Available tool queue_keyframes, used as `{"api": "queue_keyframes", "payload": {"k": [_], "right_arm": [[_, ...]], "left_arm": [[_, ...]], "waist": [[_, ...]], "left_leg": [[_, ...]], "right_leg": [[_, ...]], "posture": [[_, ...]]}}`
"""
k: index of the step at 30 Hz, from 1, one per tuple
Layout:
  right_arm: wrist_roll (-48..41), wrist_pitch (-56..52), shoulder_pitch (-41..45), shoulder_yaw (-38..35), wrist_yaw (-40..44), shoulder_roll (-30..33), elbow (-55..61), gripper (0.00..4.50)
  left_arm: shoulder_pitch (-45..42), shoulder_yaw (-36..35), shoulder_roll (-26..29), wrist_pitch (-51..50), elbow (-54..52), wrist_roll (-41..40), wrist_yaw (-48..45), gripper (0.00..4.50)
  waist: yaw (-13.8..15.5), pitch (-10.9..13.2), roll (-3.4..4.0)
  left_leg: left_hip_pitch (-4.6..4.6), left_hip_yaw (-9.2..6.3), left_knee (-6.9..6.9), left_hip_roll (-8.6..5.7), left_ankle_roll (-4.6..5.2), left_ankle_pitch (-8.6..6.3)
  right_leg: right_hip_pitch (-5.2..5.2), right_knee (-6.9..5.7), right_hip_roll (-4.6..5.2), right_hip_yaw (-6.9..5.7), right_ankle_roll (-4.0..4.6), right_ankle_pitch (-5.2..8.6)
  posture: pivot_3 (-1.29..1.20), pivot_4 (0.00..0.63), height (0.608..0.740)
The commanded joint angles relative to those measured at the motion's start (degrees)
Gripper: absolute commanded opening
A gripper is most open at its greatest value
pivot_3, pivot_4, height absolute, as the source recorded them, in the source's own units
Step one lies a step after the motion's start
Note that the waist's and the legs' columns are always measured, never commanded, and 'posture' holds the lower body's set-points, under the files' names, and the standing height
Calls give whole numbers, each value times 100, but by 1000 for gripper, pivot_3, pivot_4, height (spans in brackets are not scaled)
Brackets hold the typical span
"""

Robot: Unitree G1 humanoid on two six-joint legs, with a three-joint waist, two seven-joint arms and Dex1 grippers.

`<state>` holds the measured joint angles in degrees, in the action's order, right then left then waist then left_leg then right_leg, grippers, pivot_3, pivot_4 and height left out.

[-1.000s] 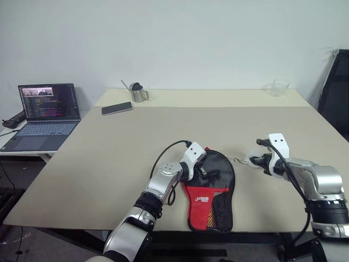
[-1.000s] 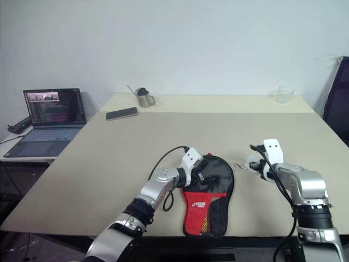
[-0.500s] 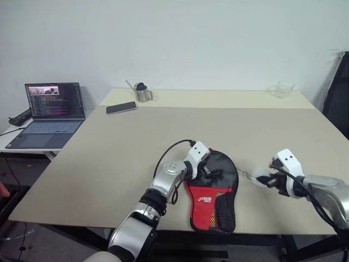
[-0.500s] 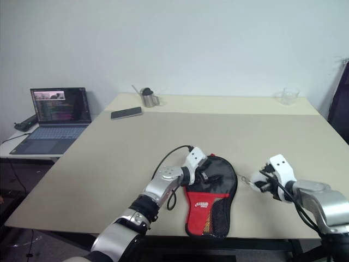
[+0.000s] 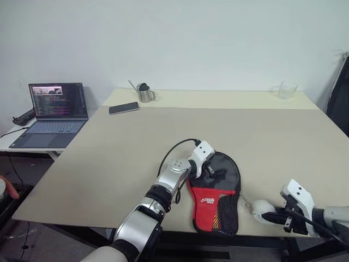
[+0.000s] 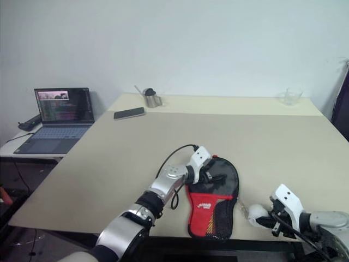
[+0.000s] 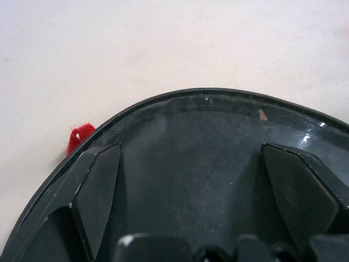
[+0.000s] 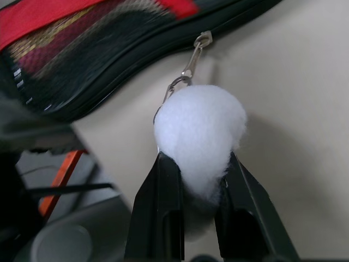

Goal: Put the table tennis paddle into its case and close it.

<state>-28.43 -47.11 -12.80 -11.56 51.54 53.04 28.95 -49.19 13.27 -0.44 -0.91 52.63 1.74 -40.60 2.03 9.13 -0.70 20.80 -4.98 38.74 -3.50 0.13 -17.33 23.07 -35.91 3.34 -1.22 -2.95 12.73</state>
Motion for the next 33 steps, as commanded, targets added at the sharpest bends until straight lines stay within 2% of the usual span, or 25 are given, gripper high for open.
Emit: {"api": "queue_keyframes", "payload": {"k": [1,15,21,27,33], "right_arm": [[-207,142,-444,-235,467,221,309,330],[-461,700,-2045,-744,1591,592,1056,313],[-330,839,-1999,-529,1343,508,1101,313],[-33,885,-1771,-464,1034,549,1051,312],[-326,559,-1464,-574,940,433,909,2229]], "left_arm": [[171,189,-56,-131,572,309,115,4500],[12,179,-161,-27,859,433,130,4500],[-7,170,-153,-5,907,452,107,4500],[-59,154,-133,-2,944,450,85,4500],[-60,158,-151,16,967,449,84,4500]], "waist": [[48,0,-1],[114,-3,-6],[114,-4,-5],[107,-4,-4],[102,-4,-4]], "left_leg": [[0,0,0,0,1,-1],[-4,0,0,-2,8,-8],[-12,-47,0,-2,16,-15],[-9,-70,-1,-2,13,-18],[-9,-69,0,-2,13,-18]], "right_leg": [[0,1,0,0,0,0],[-18,14,13,-4,-14,5],[-71,83,24,-55,-29,-3],[-79,91,34,-88,-28,-2],[-82,91,35,-91,-28,-2]], "posture": [[0,150,740],[0,150,740],[0,150,740],[0,150,740],[0,150,740]]}}
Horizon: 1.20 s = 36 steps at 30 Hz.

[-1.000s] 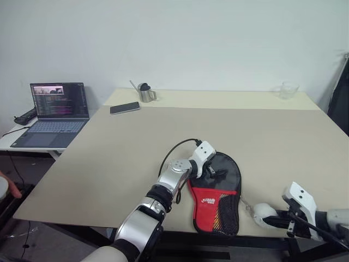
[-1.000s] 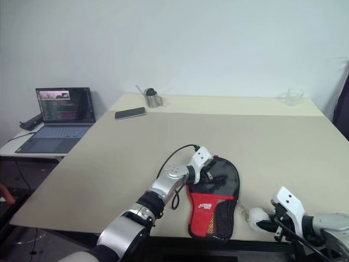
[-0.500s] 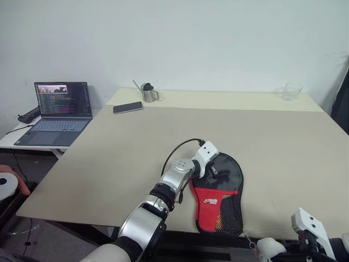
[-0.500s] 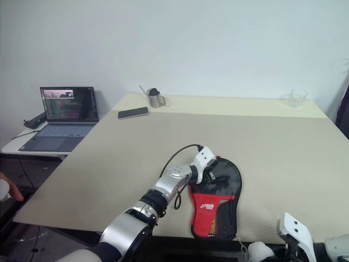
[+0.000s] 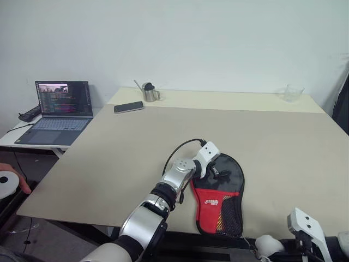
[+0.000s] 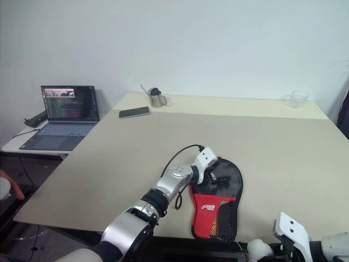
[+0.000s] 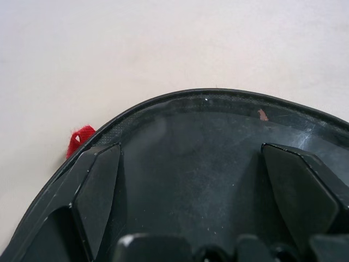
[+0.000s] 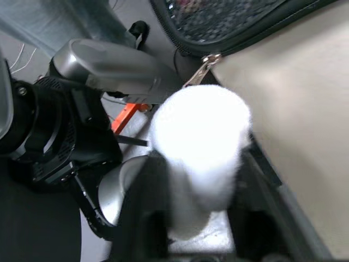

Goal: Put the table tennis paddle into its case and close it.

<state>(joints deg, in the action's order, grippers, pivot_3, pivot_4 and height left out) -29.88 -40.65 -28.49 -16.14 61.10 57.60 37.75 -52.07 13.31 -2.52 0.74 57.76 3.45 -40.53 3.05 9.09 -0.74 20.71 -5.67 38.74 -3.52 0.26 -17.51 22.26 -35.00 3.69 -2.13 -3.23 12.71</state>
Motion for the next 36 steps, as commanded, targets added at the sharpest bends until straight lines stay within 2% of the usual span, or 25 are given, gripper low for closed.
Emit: {"api": "queue_keyframes", "payload": {"k": [1,6,7,10,14,19,23,27,29,36], "right_arm": [[-203,-114,148,-123,-21,-17,7,2584],[-8,139,183,-186,141,118,-152,4330],[-92,120,217,-261,210,136,-193,4449],[-324,4,316,-458,477,258,-328,4449],[-130,215,418,-439,660,415,-627,4449],[-356,320,1387,-683,538,424,-727,4449],[-746,141,2341,-693,543,505,-819,4449],[-710,150,3752,-4,618,578,-1552,4449],[-487,304,4176,323,757,604,-2052,4449],[315,976,5605,1245,1248,375,-4282,4449]], "left_arm": [[228,154,54,-145,458,277,79,4500],[229,132,63,-110,444,256,70,4500],[229,117,70,-97,429,239,55,4500],[240,78,100,-60,390,202,28,4500],[266,51,133,-42,356,185,9,4500],[349,-85,260,126,-61,-29,-376,4500],[369,-357,577,-325,-1203,-585,-1220,4500],[568,-503,1479,-1348,-3168,-1317,-2348,4500],[592,-612,1774,-1788,-3750,-1579,-2469,4500],[1315,-1520,3562,-2802,-5491,-2342,-2786,4500]], "waist": [[0,0,0],[0,0,0],[0,0,0],[-8,0,1],[-8,0,-1],[-87,3,7],[-184,43,27],[-226,117,11],[-228,128,3],[-185,140,17]], "left_leg": [[0,-1,0,0,0,0],[0,0,0,-1,0,0],[0,-1,0,-1,0,0],[-1,0,0,-1,0,0],[0,-2,0,0,0,0],[0,4,-1,0,0,0],[8,-1,-5,2,-1,1],[54,8,-3,7,-23,13],[103,8,15,6,-37,22],[140,12,-2,-2,-44,19]], "right_leg": [[0,0,0,0,0,0],[0,0,0,0,0,0],[-1,0,0,-1,0,0],[-1,0,0,-1,0,0],[-1,0,0,-2,0,0],[1,-1,0,0,0,0],[12,-2,-3,-2,4,0],[74,-11,-11,10,18,-6],[123,-22,-12,11,66,-36],[165,-3,0,18,77,-35]], "posture": [[0,150,740],[0,150,740],[0,150,740],[0,150,740],[0,150,740],[0,150,740],[0,150,740],[0,150,740],[0,150,740],[0,150,740]]}}
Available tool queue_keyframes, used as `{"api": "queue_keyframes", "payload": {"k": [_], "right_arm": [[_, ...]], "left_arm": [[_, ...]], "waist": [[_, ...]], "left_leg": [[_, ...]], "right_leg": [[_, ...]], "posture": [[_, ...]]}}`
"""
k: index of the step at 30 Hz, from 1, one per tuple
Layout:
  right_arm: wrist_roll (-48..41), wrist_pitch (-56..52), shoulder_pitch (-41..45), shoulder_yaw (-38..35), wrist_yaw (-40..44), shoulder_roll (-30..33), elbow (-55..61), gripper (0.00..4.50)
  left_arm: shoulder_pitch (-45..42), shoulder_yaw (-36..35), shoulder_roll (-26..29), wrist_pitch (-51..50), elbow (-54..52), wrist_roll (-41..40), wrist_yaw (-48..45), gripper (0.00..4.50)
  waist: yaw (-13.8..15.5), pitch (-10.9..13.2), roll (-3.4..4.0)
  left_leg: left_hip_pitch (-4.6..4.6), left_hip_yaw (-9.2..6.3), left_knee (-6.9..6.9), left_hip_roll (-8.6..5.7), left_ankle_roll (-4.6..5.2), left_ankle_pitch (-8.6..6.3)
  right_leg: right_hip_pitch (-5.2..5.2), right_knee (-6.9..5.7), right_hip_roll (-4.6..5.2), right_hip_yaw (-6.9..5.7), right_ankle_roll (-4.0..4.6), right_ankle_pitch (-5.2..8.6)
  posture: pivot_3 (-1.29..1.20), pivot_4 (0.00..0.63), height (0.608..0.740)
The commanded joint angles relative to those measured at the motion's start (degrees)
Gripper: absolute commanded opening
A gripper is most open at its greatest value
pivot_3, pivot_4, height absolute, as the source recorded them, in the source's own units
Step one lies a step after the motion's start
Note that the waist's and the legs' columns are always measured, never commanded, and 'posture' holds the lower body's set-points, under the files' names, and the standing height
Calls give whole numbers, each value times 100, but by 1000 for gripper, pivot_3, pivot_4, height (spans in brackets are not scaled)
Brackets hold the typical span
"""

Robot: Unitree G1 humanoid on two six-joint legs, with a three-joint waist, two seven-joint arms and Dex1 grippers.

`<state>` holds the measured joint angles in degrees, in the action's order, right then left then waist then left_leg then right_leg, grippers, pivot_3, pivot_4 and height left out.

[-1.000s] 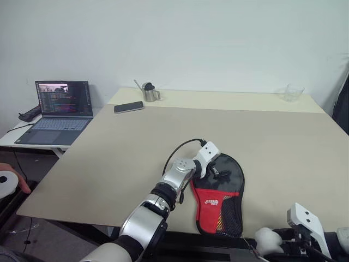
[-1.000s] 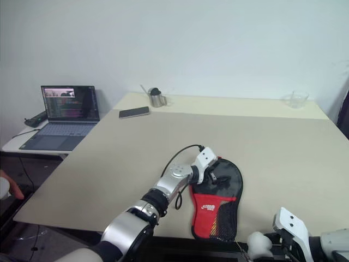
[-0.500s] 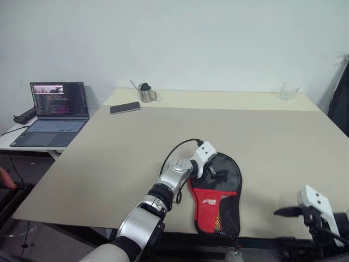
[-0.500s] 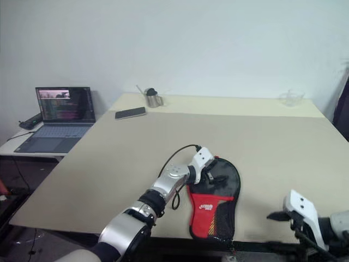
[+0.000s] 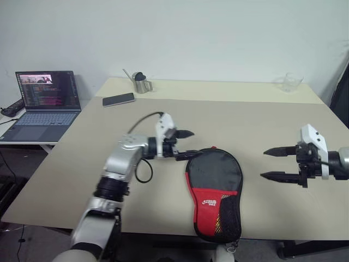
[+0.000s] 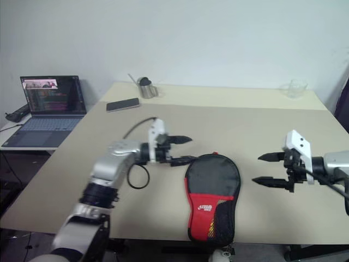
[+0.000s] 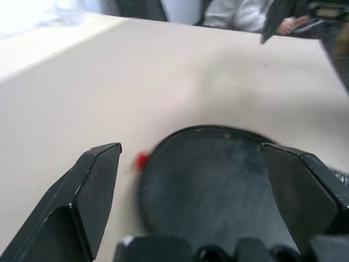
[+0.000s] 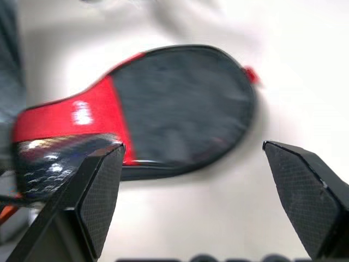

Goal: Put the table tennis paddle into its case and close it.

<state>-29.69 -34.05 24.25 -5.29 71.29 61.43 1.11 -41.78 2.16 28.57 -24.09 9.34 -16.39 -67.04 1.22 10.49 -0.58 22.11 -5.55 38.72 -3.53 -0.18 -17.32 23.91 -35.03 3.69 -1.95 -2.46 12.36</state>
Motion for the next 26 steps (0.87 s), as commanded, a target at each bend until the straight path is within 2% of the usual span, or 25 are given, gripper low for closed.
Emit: {"api": "queue_keyframes", "payload": {"k": [1,7,12,15,18,26], "right_arm": [[411,414,433,246,326,7,-859,4449],[1041,1055,1049,737,998,83,-1888,4449],[1236,1309,1427,932,1474,21,-2134,4449],[1177,1244,1446,930,1501,-118,-1739,4449],[1027,970,1293,886,1489,-151,-1018,4449],[784,553,1029,860,1199,-445,8,4449]], "left_arm": [[418,-482,621,-415,-794,-423,-118,4500],[1042,-877,1499,-421,-913,-552,-206,4500],[1542,-1463,2115,-478,-1011,-656,-90,4500],[2074,-1996,2397,-696,-1229,-895,-18,4500],[2339,-2177,2682,-529,-1091,-820,-59,4500],[2889,-2266,2622,-756,-1543,-1048,237,4500]], "waist": [[-5,2,2],[6,11,16],[-33,15,23],[-85,18,29],[-110,24,36],[-84,23,36]], "left_leg": [[3,1,-1,0,0,0],[14,2,6,0,0,0],[14,7,4,3,0,0],[15,8,-1,5,-4,-2],[20,7,2,7,-5,-3],[18,7,14,5,-5,-3]], "right_leg": [[6,-1,0,1,1,1],[12,-10,2,5,6,2],[19,-15,0,4,7,2],[23,-12,1,10,9,3],[29,-20,0,11,10,3],[31,-47,4,14,12,4]], "posture": [[0,150,740],[0,150,740],[0,150,740],[0,150,740],[0,150,740],[0,150,740]]}}
